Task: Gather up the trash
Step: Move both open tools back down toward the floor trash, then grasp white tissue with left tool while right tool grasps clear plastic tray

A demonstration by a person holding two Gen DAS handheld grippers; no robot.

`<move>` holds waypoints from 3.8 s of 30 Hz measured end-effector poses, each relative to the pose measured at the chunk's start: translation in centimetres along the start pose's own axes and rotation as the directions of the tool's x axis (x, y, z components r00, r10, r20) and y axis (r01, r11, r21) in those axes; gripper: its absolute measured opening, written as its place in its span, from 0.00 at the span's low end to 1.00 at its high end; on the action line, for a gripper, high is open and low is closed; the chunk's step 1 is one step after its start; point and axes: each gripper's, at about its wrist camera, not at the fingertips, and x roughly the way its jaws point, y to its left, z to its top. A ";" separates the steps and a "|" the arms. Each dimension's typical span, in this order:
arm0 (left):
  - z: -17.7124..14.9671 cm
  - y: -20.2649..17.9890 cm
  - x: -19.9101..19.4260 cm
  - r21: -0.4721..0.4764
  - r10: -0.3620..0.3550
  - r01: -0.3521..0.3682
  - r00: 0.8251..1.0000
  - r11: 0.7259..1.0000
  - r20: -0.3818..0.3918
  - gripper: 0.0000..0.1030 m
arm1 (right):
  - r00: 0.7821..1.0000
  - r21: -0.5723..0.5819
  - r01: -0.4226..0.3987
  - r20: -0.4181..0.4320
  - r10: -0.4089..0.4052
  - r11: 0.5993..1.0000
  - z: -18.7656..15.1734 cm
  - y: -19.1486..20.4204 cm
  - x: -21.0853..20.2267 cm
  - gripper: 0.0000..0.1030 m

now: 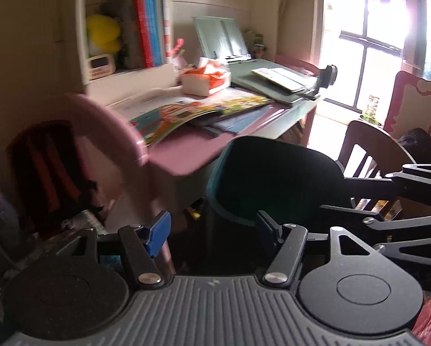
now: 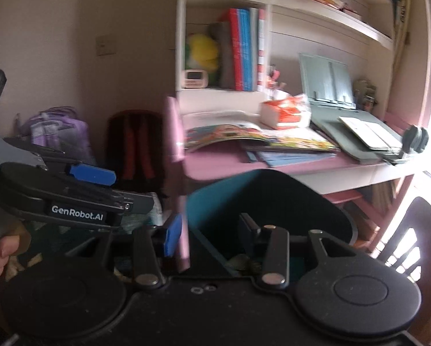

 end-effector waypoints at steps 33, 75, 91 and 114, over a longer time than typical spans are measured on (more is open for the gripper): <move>-26.2 22.8 -5.6 -0.242 0.246 -0.279 0.956 0.929 -0.160 0.79 | 0.881 -0.038 -0.419 -0.258 0.396 0.907 -13.6 25.6 14.3 0.56; -65.6 34.1 21.9 0.042 0.022 0.011 0.700 0.999 -0.714 0.96 | 0.433 -0.273 -0.733 -0.893 0.119 0.623 -54.7 37.3 38.7 0.62; -73.9 29.2 26.5 0.181 0.044 0.167 0.606 0.969 -0.794 0.96 | 0.464 -0.420 -0.804 -0.886 0.004 0.420 -62.1 39.3 38.3 0.64; -74.7 30.8 27.5 0.062 -0.006 0.093 0.595 0.994 -0.804 0.41 | 0.452 -0.417 -0.789 -0.891 -0.033 0.451 -62.9 39.2 40.2 0.58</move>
